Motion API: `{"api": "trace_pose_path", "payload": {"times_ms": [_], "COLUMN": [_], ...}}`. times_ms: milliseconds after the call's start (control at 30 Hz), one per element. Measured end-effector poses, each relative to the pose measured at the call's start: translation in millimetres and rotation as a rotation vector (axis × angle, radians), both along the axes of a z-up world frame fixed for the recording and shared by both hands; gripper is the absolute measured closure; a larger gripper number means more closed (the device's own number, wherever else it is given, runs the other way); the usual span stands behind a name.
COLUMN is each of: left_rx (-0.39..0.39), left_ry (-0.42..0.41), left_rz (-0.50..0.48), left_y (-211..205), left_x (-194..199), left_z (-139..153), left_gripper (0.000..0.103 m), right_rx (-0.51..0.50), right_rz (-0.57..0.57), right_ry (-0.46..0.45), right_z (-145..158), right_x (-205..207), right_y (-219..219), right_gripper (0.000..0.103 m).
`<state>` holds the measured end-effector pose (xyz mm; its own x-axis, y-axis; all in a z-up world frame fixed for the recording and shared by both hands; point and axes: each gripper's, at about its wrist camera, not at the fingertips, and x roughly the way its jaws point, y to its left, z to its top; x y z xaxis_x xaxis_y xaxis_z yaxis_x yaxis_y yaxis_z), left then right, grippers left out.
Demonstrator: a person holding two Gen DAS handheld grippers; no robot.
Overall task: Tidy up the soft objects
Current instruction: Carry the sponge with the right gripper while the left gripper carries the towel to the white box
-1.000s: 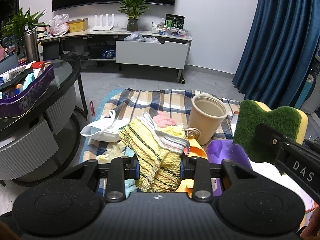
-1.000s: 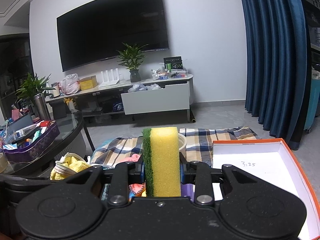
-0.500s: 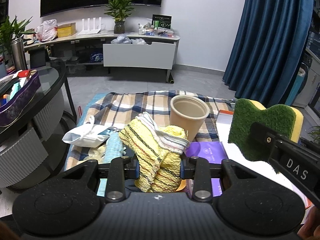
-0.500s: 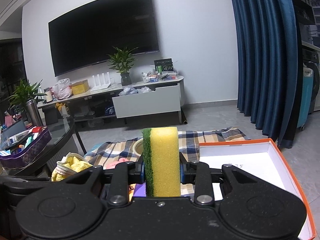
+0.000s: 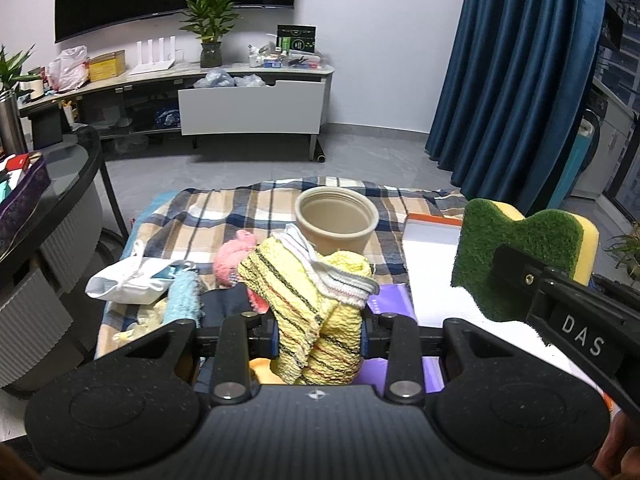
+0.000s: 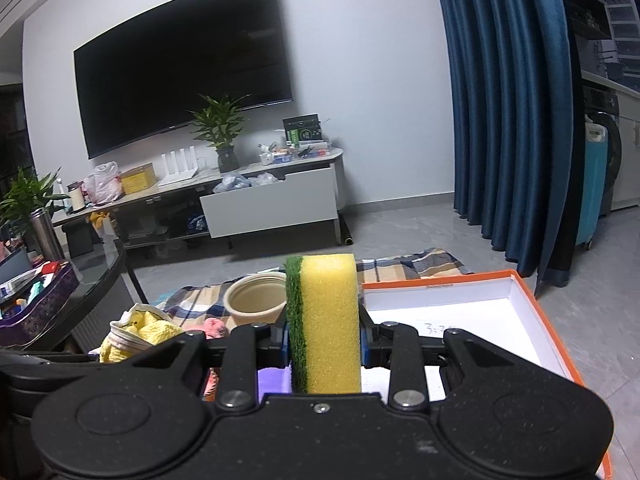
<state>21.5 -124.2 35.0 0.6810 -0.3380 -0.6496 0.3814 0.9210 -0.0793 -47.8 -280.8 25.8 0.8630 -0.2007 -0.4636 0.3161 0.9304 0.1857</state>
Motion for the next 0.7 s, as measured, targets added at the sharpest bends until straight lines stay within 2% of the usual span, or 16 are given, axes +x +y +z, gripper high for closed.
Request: {"api": "trace_pose_path", "payload": {"times_ms": [700], "left_rx": [0.013], "left_ry": [0.03], "left_rz": [-0.131], "left_y": [-67], "left_x": [10], "left_z": [-16], "left_gripper": [0.068], "right_rx": [0.002], "right_rz": [-0.105], "right_ry": [0.053], "right_z": [-20], "right_x": [4], "right_y": [-64], "right_gripper": [0.067]}}
